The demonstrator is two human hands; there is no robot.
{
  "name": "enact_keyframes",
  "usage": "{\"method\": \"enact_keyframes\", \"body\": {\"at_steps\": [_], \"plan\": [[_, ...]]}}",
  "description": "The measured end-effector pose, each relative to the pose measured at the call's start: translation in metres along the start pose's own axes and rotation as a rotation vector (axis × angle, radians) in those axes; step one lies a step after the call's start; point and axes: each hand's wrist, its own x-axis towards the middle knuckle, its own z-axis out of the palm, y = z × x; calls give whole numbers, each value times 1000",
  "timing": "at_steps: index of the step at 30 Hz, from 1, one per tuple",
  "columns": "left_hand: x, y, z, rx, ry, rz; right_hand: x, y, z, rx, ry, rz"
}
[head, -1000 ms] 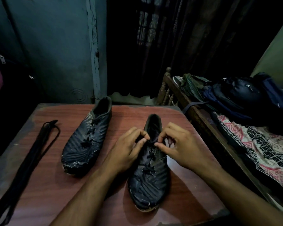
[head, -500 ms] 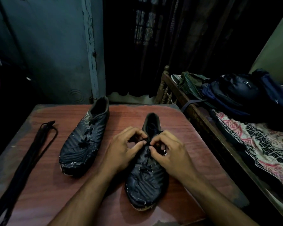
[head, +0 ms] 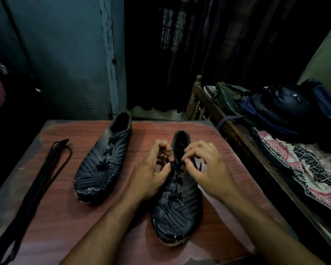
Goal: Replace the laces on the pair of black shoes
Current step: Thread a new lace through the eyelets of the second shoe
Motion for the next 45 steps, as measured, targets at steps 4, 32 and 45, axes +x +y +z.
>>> {"method": "enact_keyframes", "body": {"at_steps": [4,32,45], "plan": [[-1,-1,1,27,5,1,37,2,-15,-67,-378,36],[-1,1,2,-85,-12,-144,76,-15,-25,-412,-614,-208],[-2,-8,7,128,4,77,77,-4,-32,213,-749,519]]}}
